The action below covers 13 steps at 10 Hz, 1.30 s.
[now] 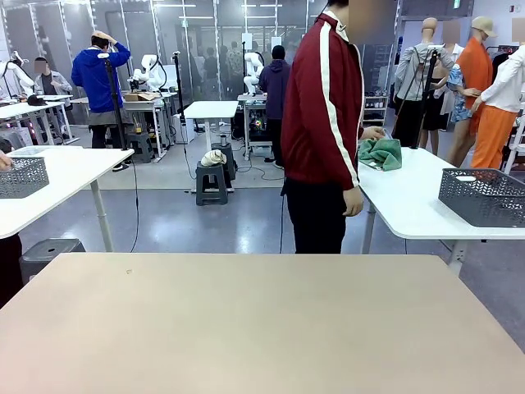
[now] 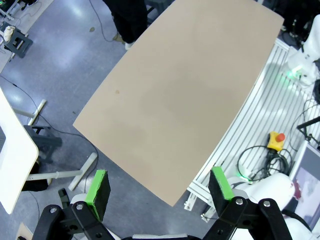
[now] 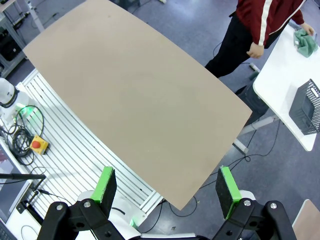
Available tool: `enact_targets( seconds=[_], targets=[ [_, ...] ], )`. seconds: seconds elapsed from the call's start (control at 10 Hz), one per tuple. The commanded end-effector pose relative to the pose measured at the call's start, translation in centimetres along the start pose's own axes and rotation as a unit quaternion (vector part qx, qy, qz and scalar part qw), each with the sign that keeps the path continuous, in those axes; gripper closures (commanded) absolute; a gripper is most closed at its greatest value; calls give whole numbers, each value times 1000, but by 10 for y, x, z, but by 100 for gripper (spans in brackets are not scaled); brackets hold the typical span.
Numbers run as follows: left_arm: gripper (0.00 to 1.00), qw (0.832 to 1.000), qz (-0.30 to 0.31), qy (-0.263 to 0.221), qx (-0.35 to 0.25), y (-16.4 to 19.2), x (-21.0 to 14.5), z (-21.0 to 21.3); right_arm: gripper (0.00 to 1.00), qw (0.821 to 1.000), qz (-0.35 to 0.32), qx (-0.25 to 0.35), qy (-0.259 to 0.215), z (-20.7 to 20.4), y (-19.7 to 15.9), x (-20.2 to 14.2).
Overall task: Fold the towels and place them in the basket.
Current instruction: When a person lays out a Towel with hook on the table, fold it in half twice.
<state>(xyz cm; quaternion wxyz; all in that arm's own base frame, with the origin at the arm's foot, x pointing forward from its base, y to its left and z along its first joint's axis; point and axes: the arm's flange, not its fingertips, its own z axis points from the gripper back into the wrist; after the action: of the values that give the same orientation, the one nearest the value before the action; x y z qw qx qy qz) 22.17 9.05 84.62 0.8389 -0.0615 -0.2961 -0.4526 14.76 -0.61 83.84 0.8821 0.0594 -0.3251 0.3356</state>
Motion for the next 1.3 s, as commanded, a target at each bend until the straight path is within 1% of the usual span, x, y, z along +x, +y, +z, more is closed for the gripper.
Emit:
enact_targets(
  seconds=[0.0, 1.2],
  targets=[
    [0, 1000, -8, -5, -5, -1, 2, 0, 0, 1000, 2, 4, -2, -1, 0, 1],
    [0, 1000, -8, -5, -5, -1, 2, 0, 0, 1000, 2, 4, -2, -1, 0, 1]
  ],
)
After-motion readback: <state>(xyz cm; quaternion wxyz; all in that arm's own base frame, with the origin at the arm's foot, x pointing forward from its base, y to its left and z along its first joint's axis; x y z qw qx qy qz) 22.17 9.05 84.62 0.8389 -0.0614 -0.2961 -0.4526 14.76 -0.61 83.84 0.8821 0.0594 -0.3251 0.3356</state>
